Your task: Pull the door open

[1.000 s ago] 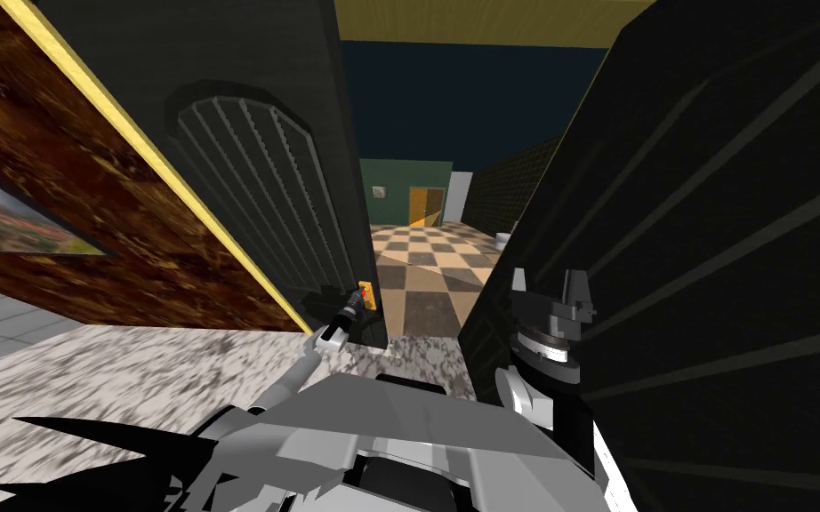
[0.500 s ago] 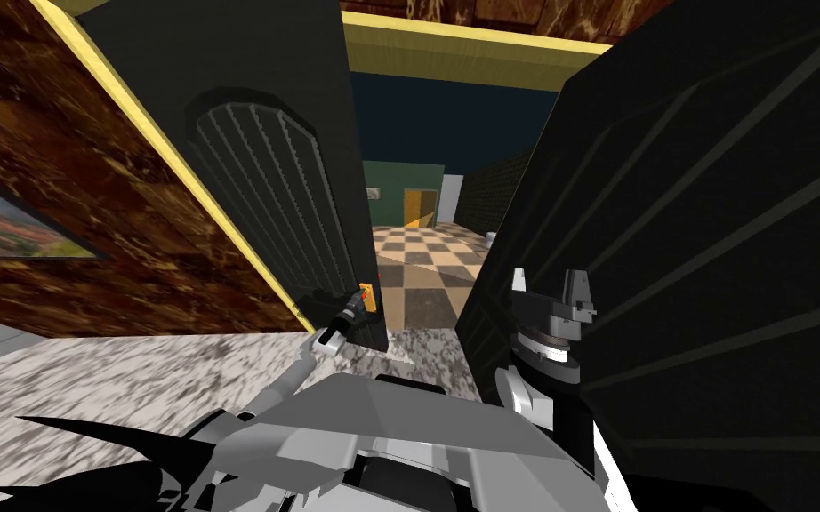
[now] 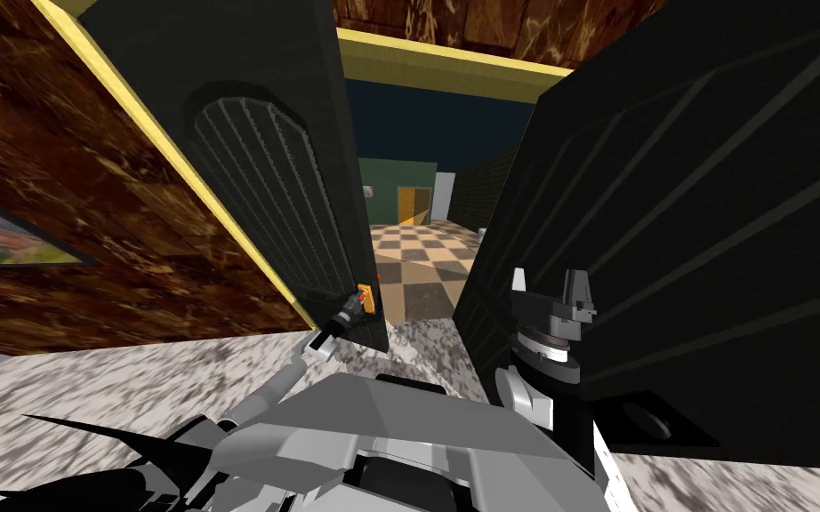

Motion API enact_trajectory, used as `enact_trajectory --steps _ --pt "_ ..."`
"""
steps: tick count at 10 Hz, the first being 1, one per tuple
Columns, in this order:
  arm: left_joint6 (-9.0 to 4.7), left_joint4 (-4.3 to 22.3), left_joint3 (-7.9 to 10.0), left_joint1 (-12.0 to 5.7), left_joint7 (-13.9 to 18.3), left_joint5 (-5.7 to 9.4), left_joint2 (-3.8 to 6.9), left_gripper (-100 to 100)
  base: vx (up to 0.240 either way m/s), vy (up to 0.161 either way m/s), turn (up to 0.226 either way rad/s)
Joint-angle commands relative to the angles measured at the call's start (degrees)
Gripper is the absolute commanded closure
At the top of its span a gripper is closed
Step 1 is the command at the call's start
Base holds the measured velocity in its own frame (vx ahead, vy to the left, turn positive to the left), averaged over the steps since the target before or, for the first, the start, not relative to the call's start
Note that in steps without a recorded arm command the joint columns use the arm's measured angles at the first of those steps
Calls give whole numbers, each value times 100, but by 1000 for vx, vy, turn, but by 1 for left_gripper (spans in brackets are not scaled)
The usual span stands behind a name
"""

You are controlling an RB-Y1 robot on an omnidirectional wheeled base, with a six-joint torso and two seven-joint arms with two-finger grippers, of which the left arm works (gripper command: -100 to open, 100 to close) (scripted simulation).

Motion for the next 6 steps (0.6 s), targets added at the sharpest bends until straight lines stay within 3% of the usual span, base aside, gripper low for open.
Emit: enact_trajectory --steps 1,3,4,5,6 --pt "-105 -119 -88 154 103 6 160 100 -241 140 -117" --pt "-254 -212 -209 283 240 15 357 100 -252 106 -112" --pt "-206 -189 -181 248 190 8 299 100 -121 52 -15" --pt "-388 -184 -280 356 296 11 449 100 -184 95 -167" --pt "-480 -188 -320 397 346 15 528 100 -278 131 -194"
